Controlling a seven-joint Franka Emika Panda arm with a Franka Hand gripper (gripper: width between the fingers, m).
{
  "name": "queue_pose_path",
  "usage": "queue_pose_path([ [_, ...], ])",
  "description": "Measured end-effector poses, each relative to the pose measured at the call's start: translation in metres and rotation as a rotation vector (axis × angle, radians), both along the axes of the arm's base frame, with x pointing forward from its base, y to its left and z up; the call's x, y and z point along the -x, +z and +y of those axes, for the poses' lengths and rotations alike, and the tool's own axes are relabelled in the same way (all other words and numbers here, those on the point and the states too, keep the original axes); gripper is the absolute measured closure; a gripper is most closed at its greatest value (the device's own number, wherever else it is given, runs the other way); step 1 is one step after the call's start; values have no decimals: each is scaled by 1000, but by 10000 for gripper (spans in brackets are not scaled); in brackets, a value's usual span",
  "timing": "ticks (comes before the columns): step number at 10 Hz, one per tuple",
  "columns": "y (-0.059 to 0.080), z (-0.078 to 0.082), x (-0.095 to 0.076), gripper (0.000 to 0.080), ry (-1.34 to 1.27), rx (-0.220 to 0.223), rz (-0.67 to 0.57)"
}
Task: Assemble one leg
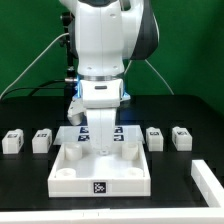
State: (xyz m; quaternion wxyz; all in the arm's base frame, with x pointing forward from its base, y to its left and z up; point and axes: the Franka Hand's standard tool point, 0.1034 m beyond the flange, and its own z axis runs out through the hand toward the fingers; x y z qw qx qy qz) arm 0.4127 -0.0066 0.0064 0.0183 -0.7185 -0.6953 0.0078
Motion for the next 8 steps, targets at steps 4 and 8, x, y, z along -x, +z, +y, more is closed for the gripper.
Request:
queue_pose_path([
  [4, 0, 26, -37, 744, 34, -20, -38],
  [8, 0, 54, -74, 744, 10, -41, -63],
])
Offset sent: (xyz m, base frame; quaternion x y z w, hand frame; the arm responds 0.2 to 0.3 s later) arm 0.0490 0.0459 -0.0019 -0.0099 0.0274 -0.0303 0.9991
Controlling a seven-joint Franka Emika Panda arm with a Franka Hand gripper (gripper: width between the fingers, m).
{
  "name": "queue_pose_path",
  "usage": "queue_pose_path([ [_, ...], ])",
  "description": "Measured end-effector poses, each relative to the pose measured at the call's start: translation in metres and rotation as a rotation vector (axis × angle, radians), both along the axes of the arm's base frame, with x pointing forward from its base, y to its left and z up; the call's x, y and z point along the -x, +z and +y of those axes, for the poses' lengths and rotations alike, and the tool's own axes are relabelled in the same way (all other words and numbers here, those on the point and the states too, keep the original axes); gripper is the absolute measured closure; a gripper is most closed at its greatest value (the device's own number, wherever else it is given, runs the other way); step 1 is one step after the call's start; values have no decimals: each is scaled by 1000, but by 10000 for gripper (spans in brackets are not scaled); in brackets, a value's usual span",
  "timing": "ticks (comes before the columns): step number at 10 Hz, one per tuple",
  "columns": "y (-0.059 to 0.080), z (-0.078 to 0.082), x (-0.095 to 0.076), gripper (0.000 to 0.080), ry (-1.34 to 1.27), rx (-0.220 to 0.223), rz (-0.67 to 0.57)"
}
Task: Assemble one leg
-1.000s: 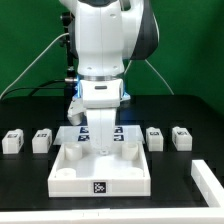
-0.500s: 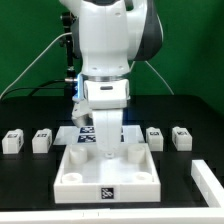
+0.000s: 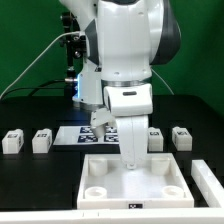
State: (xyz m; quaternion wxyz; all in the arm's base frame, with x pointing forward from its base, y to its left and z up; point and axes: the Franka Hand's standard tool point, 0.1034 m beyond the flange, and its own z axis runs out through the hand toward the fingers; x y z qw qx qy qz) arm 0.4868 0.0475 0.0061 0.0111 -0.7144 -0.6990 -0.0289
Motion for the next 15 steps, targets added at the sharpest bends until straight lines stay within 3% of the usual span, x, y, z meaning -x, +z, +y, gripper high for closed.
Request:
queue_pose_path([
  [4, 0, 24, -10, 744, 6, -4, 18],
  [8, 0, 23, -10, 744, 18, -2, 19],
  [9, 0, 23, -10, 646, 17, -2, 19],
  [11, -1, 22, -10, 371, 17, -2, 19],
  [12, -1, 22, -10, 371, 16, -2, 19],
  [13, -1, 22, -10, 201, 16, -2, 19],
  [15, -1, 21, -10, 166, 15, -2, 19],
])
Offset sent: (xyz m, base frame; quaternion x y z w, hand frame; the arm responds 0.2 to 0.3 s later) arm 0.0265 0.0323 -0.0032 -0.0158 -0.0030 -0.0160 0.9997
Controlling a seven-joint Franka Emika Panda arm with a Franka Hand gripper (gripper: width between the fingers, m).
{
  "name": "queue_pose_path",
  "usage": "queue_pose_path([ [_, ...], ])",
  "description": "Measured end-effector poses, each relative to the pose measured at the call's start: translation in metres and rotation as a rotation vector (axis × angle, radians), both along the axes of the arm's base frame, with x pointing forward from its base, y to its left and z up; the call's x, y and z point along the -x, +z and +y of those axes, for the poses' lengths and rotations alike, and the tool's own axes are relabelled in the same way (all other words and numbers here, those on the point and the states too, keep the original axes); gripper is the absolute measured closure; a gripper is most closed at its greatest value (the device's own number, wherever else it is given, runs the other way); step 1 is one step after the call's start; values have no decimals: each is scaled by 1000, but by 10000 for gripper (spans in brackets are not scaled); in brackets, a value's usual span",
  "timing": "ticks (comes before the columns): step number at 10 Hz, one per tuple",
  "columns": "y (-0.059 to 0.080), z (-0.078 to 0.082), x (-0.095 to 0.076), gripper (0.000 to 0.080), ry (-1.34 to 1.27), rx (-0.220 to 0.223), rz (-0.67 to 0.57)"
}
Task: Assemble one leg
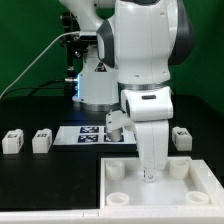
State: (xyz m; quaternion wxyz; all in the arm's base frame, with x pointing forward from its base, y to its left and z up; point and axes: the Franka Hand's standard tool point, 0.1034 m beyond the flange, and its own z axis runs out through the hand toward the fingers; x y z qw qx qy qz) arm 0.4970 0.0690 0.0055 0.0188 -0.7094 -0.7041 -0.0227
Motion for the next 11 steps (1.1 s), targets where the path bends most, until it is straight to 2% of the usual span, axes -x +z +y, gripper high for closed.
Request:
queue_pose_path([
  [5, 0, -1, 0, 150, -2, 0, 0],
  [6, 3, -3, -2, 150, -5, 2, -3],
  [7, 17, -6, -7, 150, -23, 7, -18],
  [9, 43, -2, -3, 150, -71, 20, -26],
  [10, 50, 3, 2, 150, -127, 19, -29],
  [11, 53, 17, 12, 150, -328, 14, -15],
])
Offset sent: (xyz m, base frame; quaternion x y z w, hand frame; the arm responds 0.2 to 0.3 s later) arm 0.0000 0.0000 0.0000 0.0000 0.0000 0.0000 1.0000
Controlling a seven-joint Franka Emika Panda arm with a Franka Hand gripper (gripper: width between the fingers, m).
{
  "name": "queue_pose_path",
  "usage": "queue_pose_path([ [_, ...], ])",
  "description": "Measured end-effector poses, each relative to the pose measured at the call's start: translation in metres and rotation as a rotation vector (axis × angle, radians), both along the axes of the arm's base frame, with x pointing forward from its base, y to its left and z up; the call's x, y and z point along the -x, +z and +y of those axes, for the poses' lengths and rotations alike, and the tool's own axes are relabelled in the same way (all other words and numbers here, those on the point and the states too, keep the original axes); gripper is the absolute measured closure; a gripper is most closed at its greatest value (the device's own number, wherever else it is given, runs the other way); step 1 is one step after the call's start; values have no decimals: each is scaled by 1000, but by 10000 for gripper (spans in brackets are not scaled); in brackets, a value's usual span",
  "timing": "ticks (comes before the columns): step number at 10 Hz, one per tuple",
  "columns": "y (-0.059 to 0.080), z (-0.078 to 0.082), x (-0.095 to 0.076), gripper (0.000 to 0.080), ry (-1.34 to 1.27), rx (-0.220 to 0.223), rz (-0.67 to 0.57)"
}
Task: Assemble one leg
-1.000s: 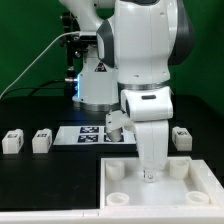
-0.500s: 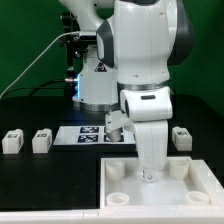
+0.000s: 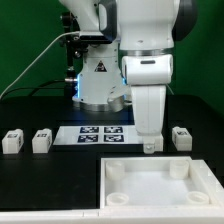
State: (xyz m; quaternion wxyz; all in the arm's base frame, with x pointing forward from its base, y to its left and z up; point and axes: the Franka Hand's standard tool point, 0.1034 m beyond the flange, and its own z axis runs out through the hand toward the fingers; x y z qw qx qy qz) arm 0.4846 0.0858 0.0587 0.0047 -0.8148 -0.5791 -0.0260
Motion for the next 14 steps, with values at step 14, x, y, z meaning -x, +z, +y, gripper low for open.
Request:
queue_pose_path([
  [14, -13, 85, 54, 150, -1239, 142, 388],
])
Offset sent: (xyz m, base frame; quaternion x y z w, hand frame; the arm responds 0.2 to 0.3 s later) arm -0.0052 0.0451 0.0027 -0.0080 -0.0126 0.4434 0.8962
